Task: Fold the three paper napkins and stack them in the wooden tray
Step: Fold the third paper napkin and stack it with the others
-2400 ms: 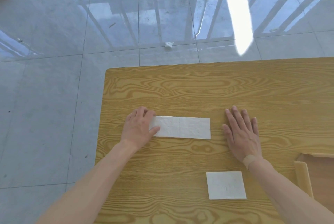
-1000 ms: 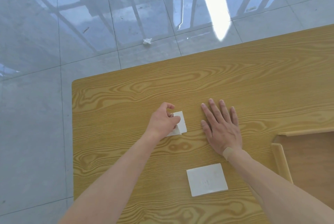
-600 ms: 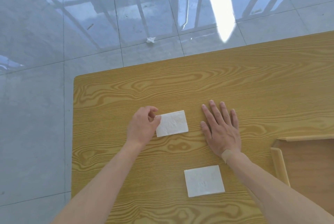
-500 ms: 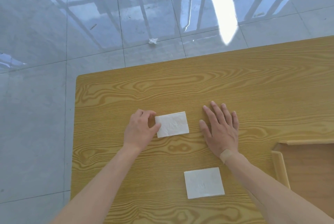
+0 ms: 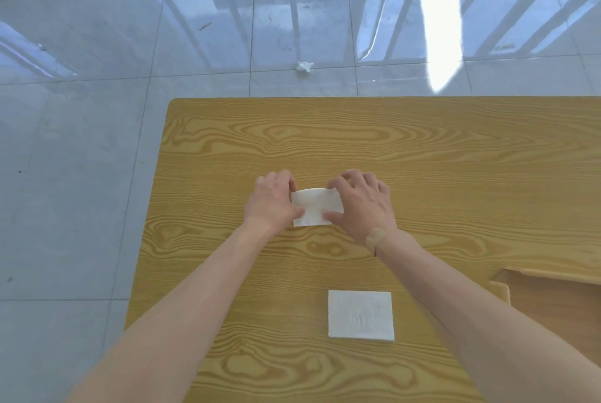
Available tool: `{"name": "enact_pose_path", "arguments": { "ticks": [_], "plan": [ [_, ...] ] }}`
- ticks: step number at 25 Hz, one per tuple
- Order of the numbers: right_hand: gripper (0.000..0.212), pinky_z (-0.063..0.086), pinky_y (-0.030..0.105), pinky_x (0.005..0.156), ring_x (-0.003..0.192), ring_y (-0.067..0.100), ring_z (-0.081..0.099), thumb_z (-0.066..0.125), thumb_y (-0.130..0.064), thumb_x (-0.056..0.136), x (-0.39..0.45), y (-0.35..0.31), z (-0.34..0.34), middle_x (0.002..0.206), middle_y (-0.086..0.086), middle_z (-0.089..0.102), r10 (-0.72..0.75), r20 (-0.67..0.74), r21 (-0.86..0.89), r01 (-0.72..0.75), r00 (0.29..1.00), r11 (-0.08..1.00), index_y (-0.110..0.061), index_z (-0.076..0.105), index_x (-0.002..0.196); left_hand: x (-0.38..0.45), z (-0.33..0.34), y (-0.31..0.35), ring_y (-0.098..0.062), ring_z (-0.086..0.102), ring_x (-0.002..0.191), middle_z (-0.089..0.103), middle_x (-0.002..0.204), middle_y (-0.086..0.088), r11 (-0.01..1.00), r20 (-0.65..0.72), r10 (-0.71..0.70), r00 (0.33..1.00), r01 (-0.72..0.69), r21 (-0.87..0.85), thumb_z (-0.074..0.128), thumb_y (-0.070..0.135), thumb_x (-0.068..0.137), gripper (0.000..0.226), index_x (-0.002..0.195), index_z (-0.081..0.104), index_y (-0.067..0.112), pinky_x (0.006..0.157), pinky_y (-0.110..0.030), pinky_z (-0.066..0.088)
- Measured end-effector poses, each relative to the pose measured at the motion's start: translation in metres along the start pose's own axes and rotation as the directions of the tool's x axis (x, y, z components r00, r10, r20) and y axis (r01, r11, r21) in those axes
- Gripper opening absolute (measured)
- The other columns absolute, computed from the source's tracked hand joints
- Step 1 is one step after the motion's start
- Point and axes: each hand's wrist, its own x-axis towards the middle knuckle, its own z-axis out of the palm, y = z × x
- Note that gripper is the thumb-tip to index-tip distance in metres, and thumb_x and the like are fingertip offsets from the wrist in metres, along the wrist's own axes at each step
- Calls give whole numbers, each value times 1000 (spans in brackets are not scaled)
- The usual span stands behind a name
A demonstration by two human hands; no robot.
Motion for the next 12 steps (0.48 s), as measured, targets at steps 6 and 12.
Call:
{"name": "enact_pose_path", "arguments": {
  "ticks": [6, 12],
  "plan": [
    [32, 33, 35, 82, 105, 20, 48, 67, -32, 85, -16, 0, -8, 108, -9, 63, 4, -2, 131, -3, 1000, 991, -30, 49, 112, -24, 3, -6, -13, 61, 73, 63, 79, 5, 941, -20, 20, 1000, -26, -339, 67, 10, 81, 22, 90, 54, 25, 62, -25, 48],
    [11, 48, 36, 77, 90, 15, 61, 62, -31, 92, -59, 12, -27, 89, -10, 69, 110, 29, 423, -112, 993, 899, -24, 67, 99, -66, 4, -11, -10, 62, 77, 67, 86, 4, 781, 37, -51, 998, 63, -621, 70, 13, 87, 8, 88, 66, 20, 73, -25, 51]
  ]
}}
